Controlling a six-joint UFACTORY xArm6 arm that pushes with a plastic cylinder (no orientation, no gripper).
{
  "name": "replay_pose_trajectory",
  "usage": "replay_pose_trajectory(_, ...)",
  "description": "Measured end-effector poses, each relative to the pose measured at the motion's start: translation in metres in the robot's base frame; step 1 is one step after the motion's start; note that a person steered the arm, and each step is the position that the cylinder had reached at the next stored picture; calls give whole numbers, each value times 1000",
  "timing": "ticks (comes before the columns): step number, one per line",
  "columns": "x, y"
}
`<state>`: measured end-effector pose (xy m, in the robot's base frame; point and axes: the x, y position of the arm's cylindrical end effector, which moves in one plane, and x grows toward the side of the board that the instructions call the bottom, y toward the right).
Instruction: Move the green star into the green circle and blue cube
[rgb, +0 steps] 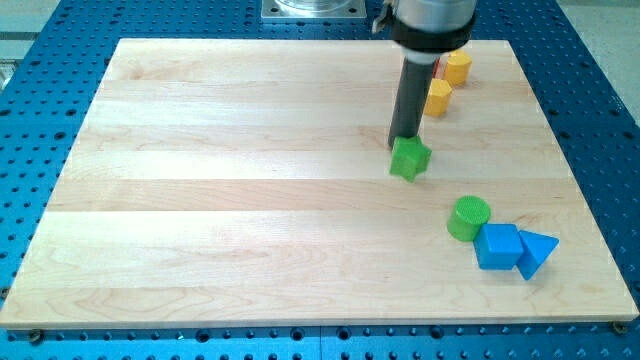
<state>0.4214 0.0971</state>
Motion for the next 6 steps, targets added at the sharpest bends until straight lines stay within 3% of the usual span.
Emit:
replay_pose_trajectory(3,120,-26)
replay_pose_trajectory(4,91,-39)
replay_pose_trajectory(6,82,47)
